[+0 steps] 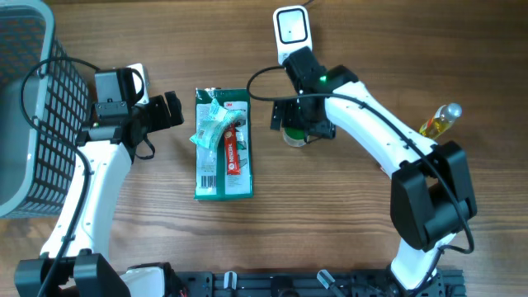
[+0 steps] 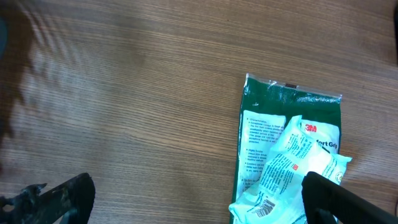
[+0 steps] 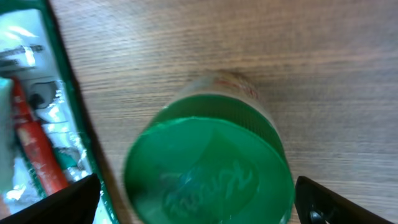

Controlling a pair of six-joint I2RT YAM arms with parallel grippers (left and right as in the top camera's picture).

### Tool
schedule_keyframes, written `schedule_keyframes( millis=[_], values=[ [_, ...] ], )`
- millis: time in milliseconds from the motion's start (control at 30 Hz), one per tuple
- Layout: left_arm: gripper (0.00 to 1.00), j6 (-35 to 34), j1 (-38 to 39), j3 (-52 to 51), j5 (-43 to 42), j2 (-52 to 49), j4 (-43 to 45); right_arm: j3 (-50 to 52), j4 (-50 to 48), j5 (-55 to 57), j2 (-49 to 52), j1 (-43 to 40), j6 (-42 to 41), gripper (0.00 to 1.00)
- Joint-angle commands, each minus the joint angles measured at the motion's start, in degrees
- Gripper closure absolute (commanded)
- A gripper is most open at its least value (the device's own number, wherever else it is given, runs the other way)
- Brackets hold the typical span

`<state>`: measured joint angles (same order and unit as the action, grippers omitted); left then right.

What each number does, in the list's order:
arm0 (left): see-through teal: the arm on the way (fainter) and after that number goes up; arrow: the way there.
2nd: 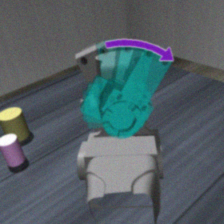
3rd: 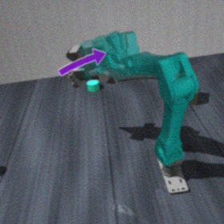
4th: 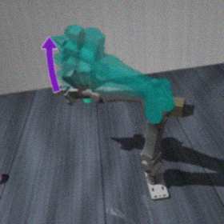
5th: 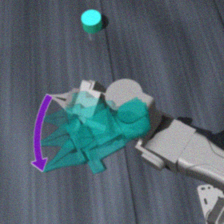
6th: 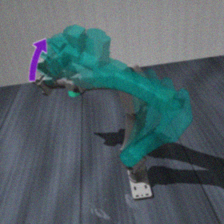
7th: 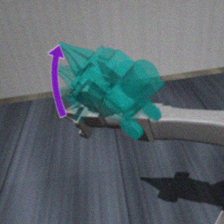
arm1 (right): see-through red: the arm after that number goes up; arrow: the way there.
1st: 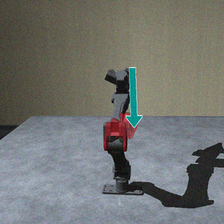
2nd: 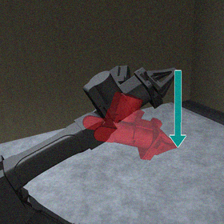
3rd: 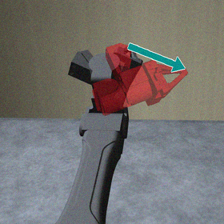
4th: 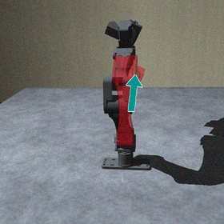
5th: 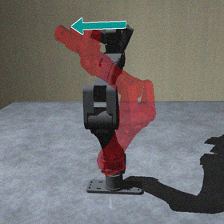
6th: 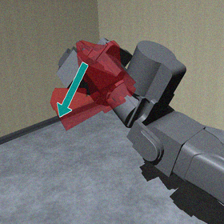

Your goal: Scan the item barcode

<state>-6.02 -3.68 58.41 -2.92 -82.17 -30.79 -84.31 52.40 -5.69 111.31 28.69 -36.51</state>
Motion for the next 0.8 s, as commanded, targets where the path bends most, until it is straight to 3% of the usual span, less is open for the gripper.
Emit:
schedule_keyframes(
  millis=[0, 300, 600, 767],
  values=[
    [0.0, 1.3, 0.2, 0.9, -0.3, 0.8, 0.2, 3.3, -2.9, 1.9, -0.9, 0.0, -4.1, 0.01],
    [0.0, 1.3, 0.2, 0.9, -0.3, 0.8, 0.1, 5.1, -7.0, 3.0, -0.9, 0.1, 8.3, 0.07],
    [0.0, 1.3, 0.2, 0.9, -0.3, 0.8, 0.1, 5.1, -9.1, 4.9, -0.9, 1.5, 13.1, 0.07],
    [0.0, 1.3, 0.2, 0.9, -0.3, 0.8, 0.1, 5.3, -9.3, 5.4, -0.9, 1.5, 14.0, 0.15]
  ],
)
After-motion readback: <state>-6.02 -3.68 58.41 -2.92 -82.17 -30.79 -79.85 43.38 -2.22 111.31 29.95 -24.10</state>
